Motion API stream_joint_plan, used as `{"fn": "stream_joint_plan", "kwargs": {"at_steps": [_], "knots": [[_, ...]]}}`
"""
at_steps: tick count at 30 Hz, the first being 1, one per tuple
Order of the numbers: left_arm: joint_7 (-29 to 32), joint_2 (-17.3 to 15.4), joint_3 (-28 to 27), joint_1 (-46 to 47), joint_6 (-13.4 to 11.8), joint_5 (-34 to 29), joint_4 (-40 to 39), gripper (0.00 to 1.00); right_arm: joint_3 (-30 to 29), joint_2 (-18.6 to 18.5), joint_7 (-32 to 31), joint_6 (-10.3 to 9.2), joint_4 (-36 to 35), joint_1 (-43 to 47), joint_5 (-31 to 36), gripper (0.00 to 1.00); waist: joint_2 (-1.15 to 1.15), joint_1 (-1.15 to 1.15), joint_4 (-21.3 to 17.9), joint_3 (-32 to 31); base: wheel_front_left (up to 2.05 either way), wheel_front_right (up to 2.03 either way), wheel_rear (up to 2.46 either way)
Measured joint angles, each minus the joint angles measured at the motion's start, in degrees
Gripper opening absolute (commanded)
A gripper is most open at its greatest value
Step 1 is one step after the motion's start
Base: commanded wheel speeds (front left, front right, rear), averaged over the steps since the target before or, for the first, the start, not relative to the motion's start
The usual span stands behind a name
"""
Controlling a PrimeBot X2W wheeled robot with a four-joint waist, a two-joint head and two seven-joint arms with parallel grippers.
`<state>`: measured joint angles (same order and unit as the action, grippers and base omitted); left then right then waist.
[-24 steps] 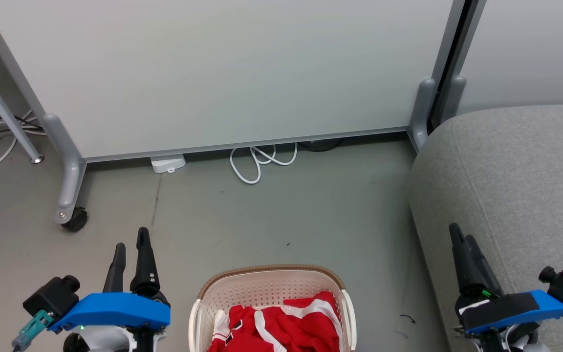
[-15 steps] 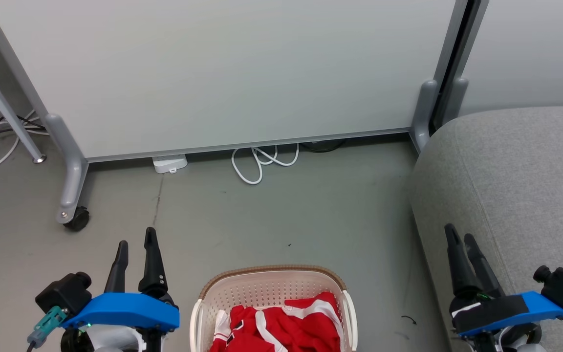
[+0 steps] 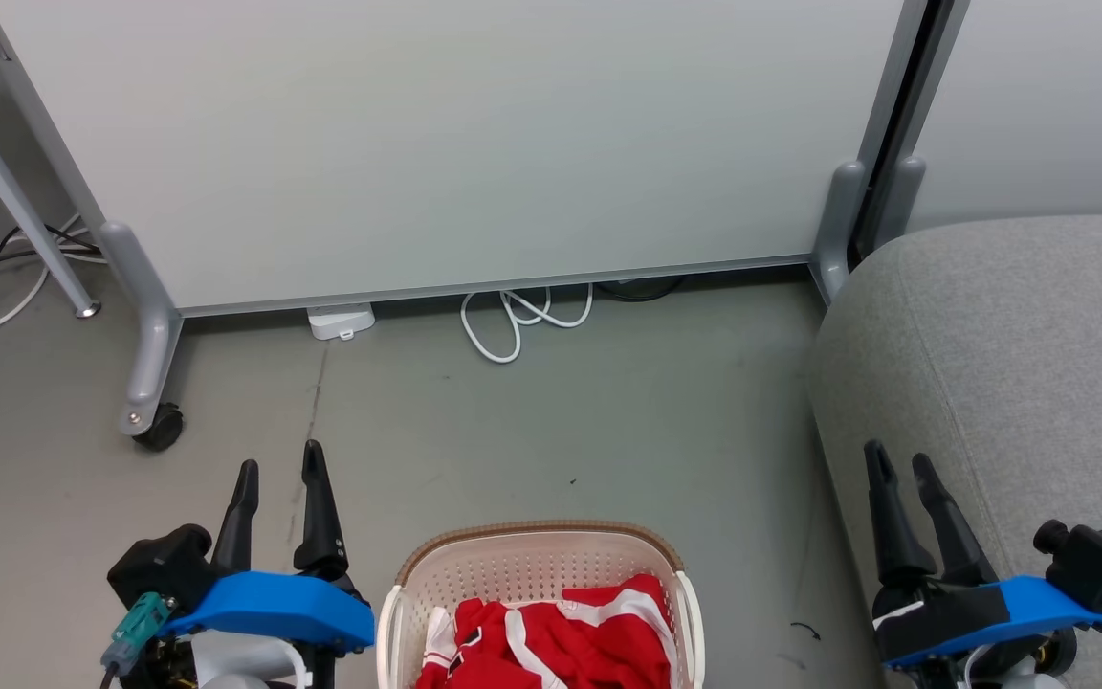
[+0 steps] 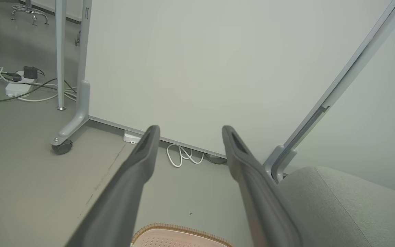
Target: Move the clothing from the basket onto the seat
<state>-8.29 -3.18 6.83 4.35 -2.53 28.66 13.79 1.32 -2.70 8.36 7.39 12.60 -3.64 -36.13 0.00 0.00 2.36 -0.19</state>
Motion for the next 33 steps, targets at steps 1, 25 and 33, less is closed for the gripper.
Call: {"fn": "stream_joint_plan", "kwargs": {"at_steps": [1,25,33], "knots": [[-0.22,-0.01,0.15,0.02,-0.07,-0.63,0.00,1.00,0.01,0.00,0.09,0.00,0.01,0.03,0.45,1.00,0.00,0.00,0.04,-0.01,0.00,0.00,0.00],[-3.61,-0.62,3.85,0.64,-2.20,-14.68,0.93,1.00,0.93,0.00,3.58,0.01,-0.08,0.21,13.12,1.00,0.00,0.00,0.89,-0.15,0.00,0.00,0.00],[-4.52,-0.66,4.75,0.73,-1.81,-17.71,1.87,1.00,1.35,-0.01,4.42,0.01,-0.07,0.44,16.60,1.00,0.00,0.00,1.11,-0.20,0.00,0.00,0.00]]}}
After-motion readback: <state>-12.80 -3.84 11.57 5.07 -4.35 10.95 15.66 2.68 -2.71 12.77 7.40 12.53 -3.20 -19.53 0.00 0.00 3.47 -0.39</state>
